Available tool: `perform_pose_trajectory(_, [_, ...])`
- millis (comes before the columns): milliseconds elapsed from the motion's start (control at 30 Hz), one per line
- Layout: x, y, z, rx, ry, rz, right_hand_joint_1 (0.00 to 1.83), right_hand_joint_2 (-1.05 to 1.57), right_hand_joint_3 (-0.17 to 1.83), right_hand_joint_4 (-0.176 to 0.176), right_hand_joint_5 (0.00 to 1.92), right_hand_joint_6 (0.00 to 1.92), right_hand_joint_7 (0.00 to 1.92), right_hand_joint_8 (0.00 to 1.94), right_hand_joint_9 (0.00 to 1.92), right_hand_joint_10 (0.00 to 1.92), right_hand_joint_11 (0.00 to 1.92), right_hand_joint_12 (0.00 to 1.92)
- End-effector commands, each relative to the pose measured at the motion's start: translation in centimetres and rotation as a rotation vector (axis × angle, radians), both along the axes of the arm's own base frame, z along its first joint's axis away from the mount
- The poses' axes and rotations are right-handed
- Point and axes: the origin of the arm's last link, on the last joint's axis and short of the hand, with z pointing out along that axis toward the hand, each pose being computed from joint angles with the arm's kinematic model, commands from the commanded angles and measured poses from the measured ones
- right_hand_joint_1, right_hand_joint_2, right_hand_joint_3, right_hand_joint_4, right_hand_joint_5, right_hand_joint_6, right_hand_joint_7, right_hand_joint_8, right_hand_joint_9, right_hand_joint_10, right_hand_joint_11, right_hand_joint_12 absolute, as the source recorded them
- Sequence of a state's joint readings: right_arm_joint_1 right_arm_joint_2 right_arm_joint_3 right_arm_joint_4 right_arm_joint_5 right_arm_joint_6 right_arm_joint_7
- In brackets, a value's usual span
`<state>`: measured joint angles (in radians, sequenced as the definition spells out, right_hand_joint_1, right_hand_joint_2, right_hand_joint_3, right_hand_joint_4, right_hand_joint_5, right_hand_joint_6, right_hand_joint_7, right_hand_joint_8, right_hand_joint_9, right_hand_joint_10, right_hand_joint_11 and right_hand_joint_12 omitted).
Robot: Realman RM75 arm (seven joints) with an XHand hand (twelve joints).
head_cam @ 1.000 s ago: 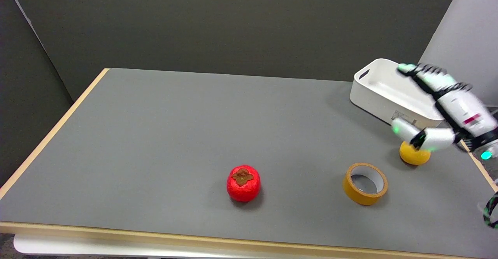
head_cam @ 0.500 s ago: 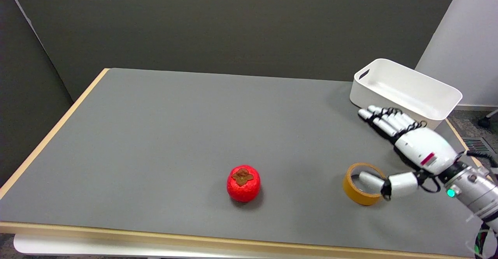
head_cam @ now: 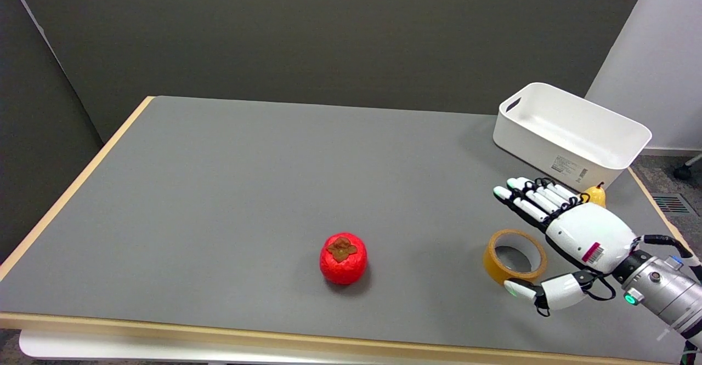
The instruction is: Pick up the yellow tape.
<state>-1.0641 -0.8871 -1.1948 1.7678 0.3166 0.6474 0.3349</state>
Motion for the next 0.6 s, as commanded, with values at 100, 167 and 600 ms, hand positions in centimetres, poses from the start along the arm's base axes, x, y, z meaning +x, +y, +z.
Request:
perform_pose_trajectory(100, [-0.5, -1.7, 2.1, -0.033, 0.106, -0.057, 0.31, 0.43, 0.86, 0.048, 0.00, 0.00, 0.00, 0.00, 0.00, 0.16, 0.00, 0.86])
perform_pose_trajectory(167, [-0.5, -1.9, 2.3, -0.041, 0.106, -0.060, 0.31, 0.43, 0.86, 0.048, 0.00, 0.00, 0.00, 0.00, 0.00, 0.16, 0.00, 0.86])
perform_pose_trajectory(600, [-1.9, -2.1, 3.2, -0.107, 0.057, -0.120, 0.31, 0.43, 0.87, 0.050, 0.00, 0.00, 0.00, 0.00, 0.00, 0.18, 0.00, 0.86])
